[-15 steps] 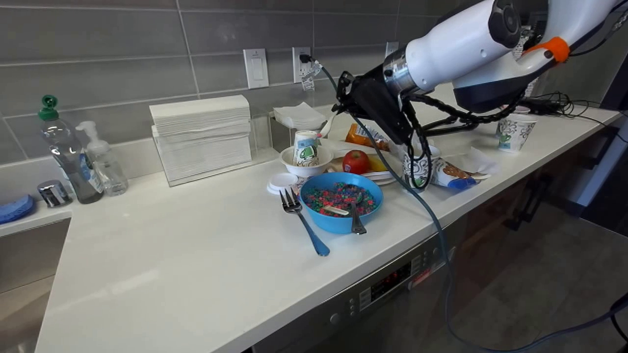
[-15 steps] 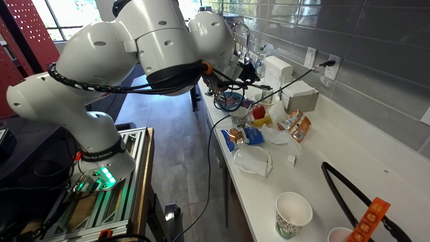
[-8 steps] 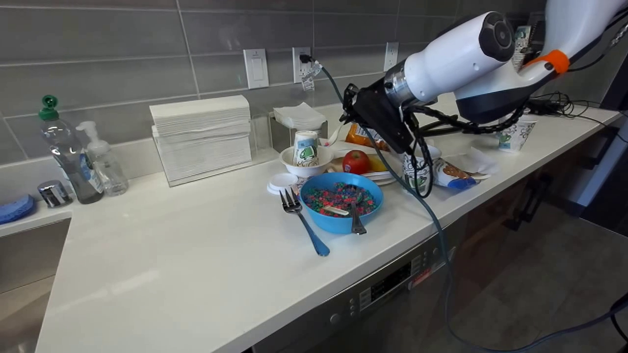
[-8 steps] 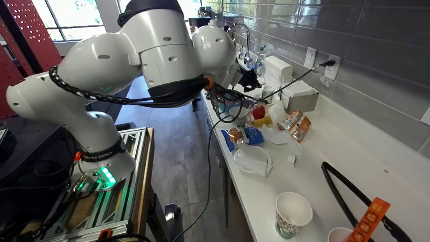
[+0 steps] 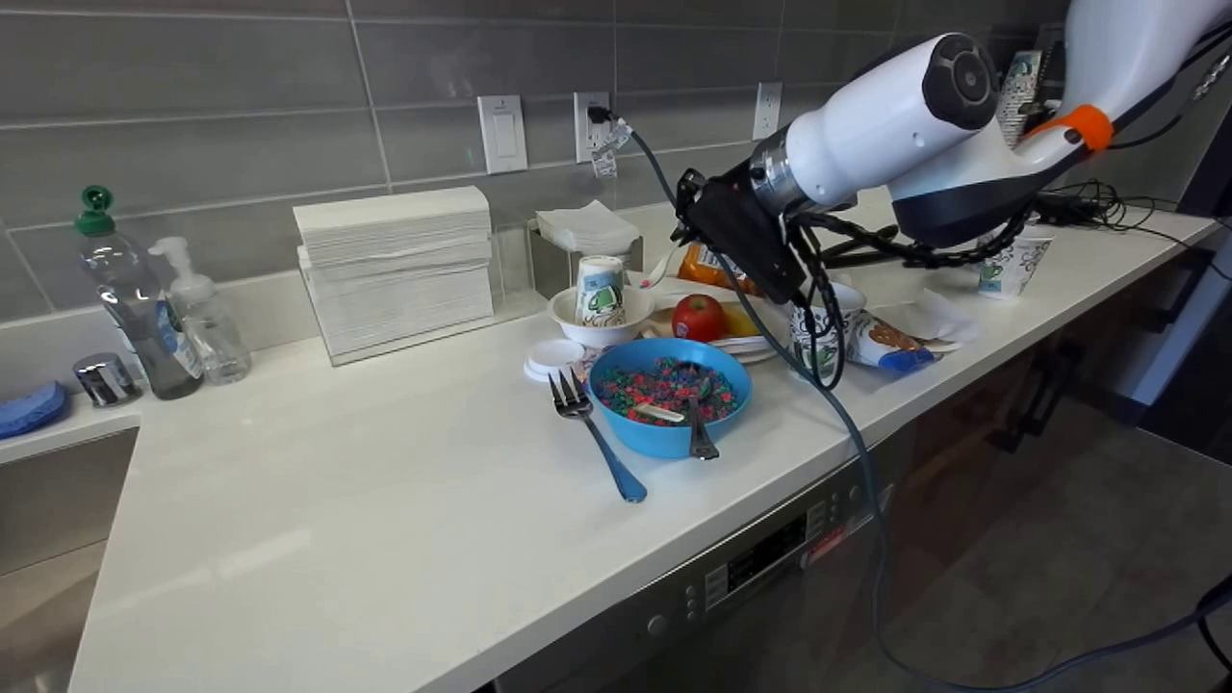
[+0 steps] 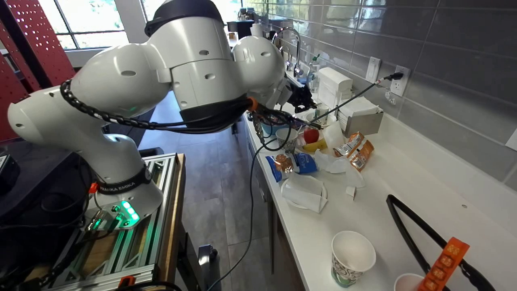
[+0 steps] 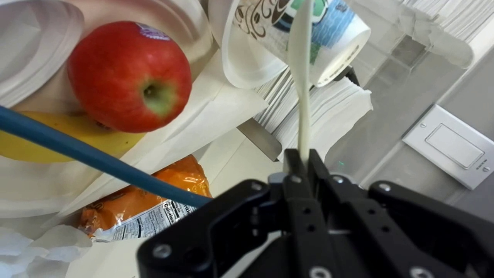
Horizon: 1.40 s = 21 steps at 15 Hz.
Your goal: Place some cereal from the blue bowl into the white bowl.
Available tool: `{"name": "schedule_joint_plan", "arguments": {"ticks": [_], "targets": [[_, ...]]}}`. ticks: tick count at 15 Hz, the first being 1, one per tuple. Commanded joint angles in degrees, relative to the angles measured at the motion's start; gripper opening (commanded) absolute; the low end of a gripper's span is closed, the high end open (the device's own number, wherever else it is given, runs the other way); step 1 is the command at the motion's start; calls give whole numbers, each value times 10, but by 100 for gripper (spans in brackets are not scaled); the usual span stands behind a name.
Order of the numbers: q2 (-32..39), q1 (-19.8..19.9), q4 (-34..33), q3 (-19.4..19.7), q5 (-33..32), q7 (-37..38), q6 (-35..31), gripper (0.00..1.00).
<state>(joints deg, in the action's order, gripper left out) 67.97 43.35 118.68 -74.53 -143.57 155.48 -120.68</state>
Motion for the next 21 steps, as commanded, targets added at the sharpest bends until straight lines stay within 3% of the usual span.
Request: {"name": "schedule_joint_plan", "arguments": {"ticks": [1, 17, 19, 21], "targets": [[14, -10, -10, 1, -5, 18, 16, 1], [39, -45, -62, 15, -2, 18, 33, 1], [36, -51, -67, 12, 5, 12, 41, 1], [-13, -76, -80, 35, 42, 28, 20, 1]]}}
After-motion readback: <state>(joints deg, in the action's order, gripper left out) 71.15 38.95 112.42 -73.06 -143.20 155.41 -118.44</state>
